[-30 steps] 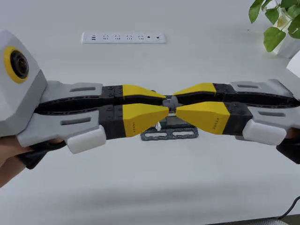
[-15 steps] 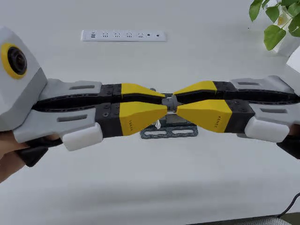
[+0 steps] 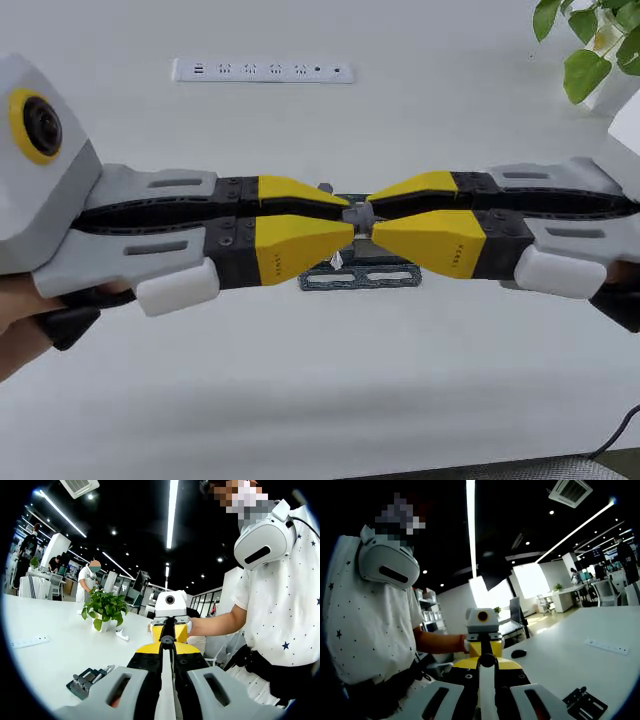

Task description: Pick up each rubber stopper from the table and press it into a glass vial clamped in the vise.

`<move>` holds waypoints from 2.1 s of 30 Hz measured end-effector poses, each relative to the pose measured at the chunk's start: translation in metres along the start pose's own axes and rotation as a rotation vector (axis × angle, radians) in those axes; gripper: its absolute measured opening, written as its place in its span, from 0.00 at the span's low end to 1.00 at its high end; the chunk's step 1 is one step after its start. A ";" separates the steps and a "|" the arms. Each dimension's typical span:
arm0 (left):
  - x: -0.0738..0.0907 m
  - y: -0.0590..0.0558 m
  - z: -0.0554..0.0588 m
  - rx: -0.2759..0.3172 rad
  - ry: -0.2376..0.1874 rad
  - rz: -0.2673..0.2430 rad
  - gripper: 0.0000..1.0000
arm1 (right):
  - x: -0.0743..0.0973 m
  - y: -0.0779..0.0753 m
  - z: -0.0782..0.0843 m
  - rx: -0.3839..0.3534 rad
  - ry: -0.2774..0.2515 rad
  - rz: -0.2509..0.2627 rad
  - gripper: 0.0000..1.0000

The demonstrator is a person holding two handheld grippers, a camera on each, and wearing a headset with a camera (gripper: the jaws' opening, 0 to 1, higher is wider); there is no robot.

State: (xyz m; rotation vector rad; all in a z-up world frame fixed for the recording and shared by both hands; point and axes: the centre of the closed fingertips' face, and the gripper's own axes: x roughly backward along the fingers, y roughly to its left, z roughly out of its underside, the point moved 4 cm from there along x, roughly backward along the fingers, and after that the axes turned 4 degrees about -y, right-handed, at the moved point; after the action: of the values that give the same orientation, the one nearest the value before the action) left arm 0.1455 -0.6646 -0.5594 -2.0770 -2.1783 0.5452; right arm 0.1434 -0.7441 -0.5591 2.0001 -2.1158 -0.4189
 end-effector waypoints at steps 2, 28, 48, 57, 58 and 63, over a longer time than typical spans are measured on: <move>0.000 0.000 0.001 0.001 0.004 -0.003 0.04 | -0.001 0.000 0.002 -0.001 0.008 0.001 0.06; 0.017 0.020 0.014 -0.053 0.054 -0.108 0.19 | 0.007 -0.027 0.012 -0.033 0.116 0.088 0.06; 0.044 0.053 0.063 -0.149 0.253 -0.294 0.52 | 0.006 -0.092 0.038 0.026 0.486 0.283 0.06; 0.052 0.065 0.084 -0.174 0.312 -0.346 0.66 | 0.001 -0.123 0.058 0.100 0.730 0.300 0.06; 0.052 0.066 0.086 -0.174 0.314 -0.348 0.67 | -0.001 -0.126 0.061 0.110 0.752 0.301 0.06; 0.056 0.073 0.097 -0.186 0.346 -0.371 0.76 | -0.007 -0.140 0.077 0.153 0.872 0.296 0.06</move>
State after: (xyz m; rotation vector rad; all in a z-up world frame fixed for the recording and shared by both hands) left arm 0.1815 -0.6281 -0.6829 -1.6190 -2.3785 -0.0505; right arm 0.2499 -0.7378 -0.6781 1.4665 -1.8150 0.5800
